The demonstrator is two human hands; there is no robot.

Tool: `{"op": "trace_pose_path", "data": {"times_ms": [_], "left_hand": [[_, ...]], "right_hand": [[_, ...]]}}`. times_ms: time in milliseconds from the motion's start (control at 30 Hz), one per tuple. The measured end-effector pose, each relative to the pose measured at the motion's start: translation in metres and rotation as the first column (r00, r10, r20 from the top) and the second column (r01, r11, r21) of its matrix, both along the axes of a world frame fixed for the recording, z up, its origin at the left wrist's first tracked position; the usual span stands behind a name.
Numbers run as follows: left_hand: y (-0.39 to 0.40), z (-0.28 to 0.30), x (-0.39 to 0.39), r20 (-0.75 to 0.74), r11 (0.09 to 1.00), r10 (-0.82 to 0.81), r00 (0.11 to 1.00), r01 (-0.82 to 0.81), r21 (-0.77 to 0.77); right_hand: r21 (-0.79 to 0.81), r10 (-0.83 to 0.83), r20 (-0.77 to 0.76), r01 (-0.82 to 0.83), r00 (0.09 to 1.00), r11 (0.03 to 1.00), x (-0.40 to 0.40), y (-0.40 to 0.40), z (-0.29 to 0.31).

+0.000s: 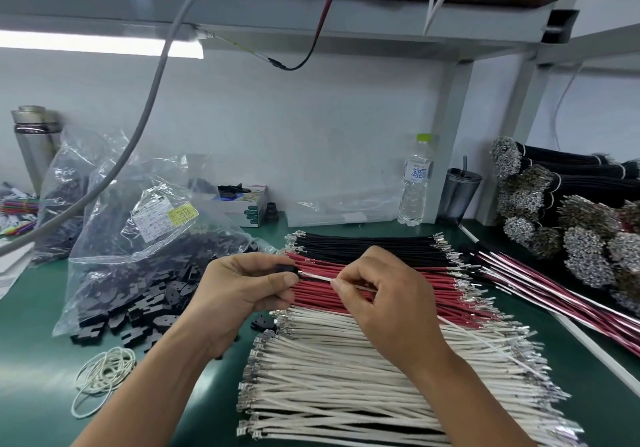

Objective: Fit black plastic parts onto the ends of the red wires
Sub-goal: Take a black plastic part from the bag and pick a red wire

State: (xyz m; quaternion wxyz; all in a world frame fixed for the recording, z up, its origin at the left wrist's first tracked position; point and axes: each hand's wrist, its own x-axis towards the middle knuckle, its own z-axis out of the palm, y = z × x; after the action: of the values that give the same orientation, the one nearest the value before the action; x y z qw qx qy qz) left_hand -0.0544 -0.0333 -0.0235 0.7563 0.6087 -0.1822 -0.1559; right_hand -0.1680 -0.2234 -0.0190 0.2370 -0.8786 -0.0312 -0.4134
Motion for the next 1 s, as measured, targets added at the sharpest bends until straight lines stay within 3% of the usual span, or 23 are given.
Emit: {"op": "trace_pose_path", "data": {"times_ms": [367, 500, 667, 1000], "left_hand": [[0.002, 0.002, -0.002, 0.072, 0.998, -0.053, 0.996, 0.051, 0.027], [0.006, 0.004, -0.001, 0.153, 0.995, -0.06, 0.986, 0.047, 0.087], [0.008, 0.004, -0.001, 0.223, 0.985, -0.068, 0.972, 0.03, 0.168], [0.007, 0.006, -0.005, 0.244, 0.988, -0.031, 0.969, -0.007, 0.154]], "right_hand": [[-0.177, -0.004, 0.009, 0.006, 1.0, 0.984, 0.0, 0.0, 0.0], [-0.083, 0.02, -0.024, -0.022, 1.0, 0.996, 0.004, 0.002, -0.003], [0.19, 0.117, -0.06, -0.104, 0.991, 0.976, 0.01, -0.002, -0.007], [-0.105, 0.037, 0.032, -0.034, 0.999, 0.994, 0.008, 0.001, -0.006]]}}
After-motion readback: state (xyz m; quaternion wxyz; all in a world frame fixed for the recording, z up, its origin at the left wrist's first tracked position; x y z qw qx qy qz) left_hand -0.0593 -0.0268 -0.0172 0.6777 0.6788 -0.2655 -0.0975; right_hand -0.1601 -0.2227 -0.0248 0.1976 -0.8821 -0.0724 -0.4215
